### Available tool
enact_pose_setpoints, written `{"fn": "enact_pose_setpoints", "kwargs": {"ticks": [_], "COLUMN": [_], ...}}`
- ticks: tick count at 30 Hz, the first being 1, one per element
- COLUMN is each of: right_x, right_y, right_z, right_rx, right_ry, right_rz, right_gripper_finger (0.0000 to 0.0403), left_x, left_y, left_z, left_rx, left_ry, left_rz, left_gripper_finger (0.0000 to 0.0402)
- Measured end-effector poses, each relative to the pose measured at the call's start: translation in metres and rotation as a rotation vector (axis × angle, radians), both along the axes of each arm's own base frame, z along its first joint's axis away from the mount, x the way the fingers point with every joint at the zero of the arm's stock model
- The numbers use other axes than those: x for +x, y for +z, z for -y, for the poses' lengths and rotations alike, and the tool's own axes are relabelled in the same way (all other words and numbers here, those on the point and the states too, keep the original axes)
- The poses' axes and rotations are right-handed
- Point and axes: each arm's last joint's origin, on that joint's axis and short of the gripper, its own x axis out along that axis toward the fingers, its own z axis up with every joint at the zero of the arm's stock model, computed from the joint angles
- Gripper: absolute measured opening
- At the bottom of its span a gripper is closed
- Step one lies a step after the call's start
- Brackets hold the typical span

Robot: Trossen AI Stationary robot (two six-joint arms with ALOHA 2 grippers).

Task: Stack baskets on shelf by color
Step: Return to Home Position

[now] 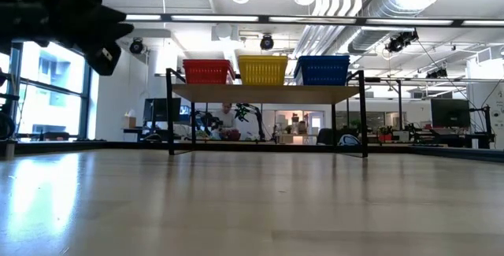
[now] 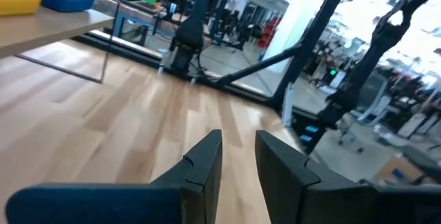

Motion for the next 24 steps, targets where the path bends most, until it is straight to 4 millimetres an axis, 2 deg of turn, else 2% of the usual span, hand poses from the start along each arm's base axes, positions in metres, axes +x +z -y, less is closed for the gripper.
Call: {"fn": "enact_pose_setpoints", "kwargs": {"ticks": [5,13,18,24], "right_x": [-0.019,-0.025,-0.036,-0.055], "right_y": [0.0,-0.012,-0.033,-0.072], "right_z": [-0.01,-0.012,-0.01,-0.012], "right_rx": [-0.034,-0.042,-0.017,0.007], "right_ry": [-0.08,-0.138,-0.162,-0.16], "right_rz": [-0.044,-0.127,-0.08,0.062], "right_gripper_finger": [0.0124,0.0124,0.0124,0.0124], "left_x": [0.0,-0.001,-0.001,-0.001], "left_y": [-0.008,-0.018,-0.02,-0.02], "left_z": [-0.001,-0.001,-0.001,-0.002], "left_rx": [0.054,0.06,0.057,0.031], "left_ry": [0.031,0.03,0.032,0.064], "left_rz": [-0.022,-0.068,-0.083,-0.089], "left_gripper_finger": [0.008,0.008,0.008,0.008]}}
